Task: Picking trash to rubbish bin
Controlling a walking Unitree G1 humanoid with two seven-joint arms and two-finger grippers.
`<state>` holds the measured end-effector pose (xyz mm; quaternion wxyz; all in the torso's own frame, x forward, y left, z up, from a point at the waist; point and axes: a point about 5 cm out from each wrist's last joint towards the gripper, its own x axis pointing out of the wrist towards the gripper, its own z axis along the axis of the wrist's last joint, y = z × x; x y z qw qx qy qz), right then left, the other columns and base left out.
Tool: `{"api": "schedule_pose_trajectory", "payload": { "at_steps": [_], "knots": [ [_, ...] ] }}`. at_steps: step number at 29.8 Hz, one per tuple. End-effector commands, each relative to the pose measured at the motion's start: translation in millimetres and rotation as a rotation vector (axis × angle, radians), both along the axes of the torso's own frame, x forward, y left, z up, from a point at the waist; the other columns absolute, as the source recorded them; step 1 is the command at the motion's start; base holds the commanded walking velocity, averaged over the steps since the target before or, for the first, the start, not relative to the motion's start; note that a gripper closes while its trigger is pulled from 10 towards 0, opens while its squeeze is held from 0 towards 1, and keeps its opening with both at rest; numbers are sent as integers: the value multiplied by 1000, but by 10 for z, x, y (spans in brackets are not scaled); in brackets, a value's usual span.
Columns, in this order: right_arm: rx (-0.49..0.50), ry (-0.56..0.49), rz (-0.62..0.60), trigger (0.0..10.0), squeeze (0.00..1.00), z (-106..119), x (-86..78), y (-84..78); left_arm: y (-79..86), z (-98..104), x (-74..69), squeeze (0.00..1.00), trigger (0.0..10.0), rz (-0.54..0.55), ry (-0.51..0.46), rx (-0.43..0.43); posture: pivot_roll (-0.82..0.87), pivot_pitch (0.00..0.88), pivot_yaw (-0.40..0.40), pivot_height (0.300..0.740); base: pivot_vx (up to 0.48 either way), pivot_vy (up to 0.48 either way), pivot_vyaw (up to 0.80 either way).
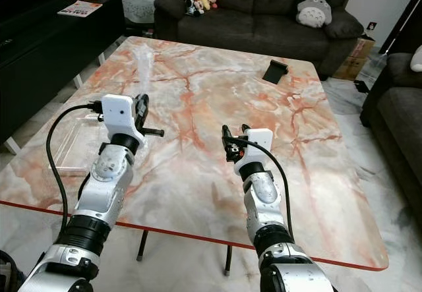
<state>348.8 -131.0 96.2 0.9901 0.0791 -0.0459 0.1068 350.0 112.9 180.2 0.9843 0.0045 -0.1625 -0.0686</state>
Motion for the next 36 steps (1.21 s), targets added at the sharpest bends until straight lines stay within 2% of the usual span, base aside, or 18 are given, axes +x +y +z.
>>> {"api": "schedule_pose_trajectory", "payload": {
  "at_steps": [1, 7, 9, 21, 36],
  "knots": [
    [12, -33, -25, 10000, 0, 88, 38, -46, -31, -20, -3, 0, 10000, -17, 1, 14, 222, 0, -111, 740, 0, 0, 0],
    [13, -37, -45, 10000, 0, 99, 45, -56, -30, -54, -1, 0, 10000, -19, 8, 20, 222, 0, -111, 740, 0, 0, 0],
    [15, -40, -46, 10000, 0, 103, 44, -59, -33, -71, -3, 0, 10000, -15, 10, 48, 222, 0, -111, 740, 0, 0, 0],
    [14, -47, -85, 10000, 0, 117, 49, -143, -40, -88, 5, 0, 10000, -20, 12, 52, 214, 0, -111, 740, 0, 0, 0],
    [7, -54, -96, 10000, 0, 132, 54, -185, -48, -87, 7, 0, 10000, -24, 8, 58, 209, 0, -107, 740, -229, 0, 0]
  ]
}}
